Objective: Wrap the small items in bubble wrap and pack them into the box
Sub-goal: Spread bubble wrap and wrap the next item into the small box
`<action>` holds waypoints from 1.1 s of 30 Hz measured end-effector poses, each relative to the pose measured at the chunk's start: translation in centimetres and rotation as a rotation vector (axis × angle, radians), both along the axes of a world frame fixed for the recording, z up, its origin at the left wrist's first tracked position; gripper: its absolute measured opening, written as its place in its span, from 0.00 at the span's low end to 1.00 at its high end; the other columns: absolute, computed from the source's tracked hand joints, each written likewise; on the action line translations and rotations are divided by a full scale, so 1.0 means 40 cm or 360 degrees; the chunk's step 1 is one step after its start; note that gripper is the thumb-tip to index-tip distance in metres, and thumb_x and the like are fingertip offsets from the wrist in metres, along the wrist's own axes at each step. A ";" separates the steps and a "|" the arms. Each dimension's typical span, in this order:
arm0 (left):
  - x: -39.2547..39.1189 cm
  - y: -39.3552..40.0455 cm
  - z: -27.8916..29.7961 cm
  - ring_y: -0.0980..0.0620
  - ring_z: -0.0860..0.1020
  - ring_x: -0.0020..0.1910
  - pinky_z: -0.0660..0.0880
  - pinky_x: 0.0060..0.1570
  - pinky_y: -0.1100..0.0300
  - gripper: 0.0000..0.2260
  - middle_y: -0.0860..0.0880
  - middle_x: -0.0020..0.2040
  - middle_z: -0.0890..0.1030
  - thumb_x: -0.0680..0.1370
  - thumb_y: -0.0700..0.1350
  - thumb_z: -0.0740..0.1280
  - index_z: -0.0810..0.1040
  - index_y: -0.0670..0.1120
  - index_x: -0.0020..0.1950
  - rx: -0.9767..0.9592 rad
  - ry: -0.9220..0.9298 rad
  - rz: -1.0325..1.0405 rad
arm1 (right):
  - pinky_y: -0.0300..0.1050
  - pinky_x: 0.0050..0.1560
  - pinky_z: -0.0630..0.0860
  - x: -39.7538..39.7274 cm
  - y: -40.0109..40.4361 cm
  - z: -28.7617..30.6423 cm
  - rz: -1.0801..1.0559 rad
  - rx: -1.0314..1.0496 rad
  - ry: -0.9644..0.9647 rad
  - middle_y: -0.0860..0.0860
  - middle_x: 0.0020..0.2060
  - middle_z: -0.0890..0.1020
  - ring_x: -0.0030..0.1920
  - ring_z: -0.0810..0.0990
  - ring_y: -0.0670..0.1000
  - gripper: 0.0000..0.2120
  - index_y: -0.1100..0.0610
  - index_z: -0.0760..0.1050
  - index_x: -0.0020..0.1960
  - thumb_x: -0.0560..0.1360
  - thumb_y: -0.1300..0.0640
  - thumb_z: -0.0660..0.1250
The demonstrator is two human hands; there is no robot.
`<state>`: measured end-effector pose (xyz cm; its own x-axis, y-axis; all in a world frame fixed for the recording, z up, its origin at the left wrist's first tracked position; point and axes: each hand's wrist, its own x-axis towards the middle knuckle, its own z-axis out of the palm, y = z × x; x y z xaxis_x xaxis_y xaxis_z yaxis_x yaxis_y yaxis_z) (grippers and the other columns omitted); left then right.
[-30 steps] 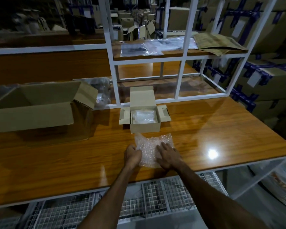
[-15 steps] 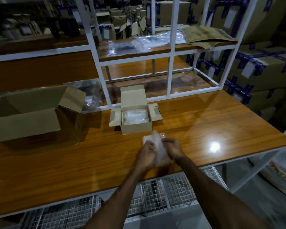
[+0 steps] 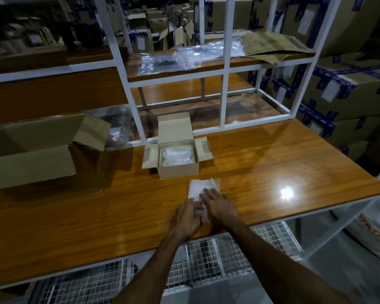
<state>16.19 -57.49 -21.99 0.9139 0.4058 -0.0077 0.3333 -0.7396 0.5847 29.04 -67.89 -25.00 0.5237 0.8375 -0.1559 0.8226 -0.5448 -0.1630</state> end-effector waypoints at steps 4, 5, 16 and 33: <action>-0.010 0.013 -0.006 0.47 0.80 0.58 0.79 0.56 0.49 0.11 0.48 0.61 0.83 0.81 0.41 0.64 0.85 0.50 0.57 0.0086 -0.0050 0.0041 | 0.67 0.80 0.45 -0.012 -0.030 -0.026 -0.0123 -0.0080 -0.0067 0.55 0.84 0.42 0.84 0.42 0.58 0.36 0.56 0.40 0.84 0.85 0.44 0.54; -0.010 0.012 -0.007 0.48 0.80 0.53 0.79 0.51 0.50 0.10 0.49 0.56 0.83 0.81 0.41 0.65 0.85 0.51 0.53 0.0122 -0.0039 0.0076 | 0.67 0.80 0.43 -0.011 -0.028 -0.030 -0.0155 -0.0075 -0.0041 0.55 0.84 0.40 0.84 0.41 0.58 0.35 0.56 0.39 0.84 0.86 0.42 0.49; 0.036 0.033 -0.035 0.48 0.78 0.56 0.76 0.61 0.45 0.07 0.53 0.52 0.80 0.73 0.50 0.74 0.80 0.54 0.50 -0.0093 0.0214 0.0688 | 0.76 0.77 0.42 0.073 -0.042 0.012 -0.0305 -0.0106 0.0165 0.52 0.85 0.43 0.84 0.45 0.61 0.51 0.51 0.46 0.84 0.73 0.21 0.53; 0.030 0.169 0.087 0.34 0.83 0.58 0.78 0.62 0.34 0.13 0.33 0.62 0.81 0.80 0.31 0.62 0.76 0.34 0.64 -0.1670 -0.0249 0.0620 | 0.48 0.49 0.85 0.136 -0.011 0.189 -0.0397 0.1117 0.1577 0.56 0.68 0.77 0.59 0.83 0.54 0.45 0.49 0.58 0.82 0.73 0.62 0.78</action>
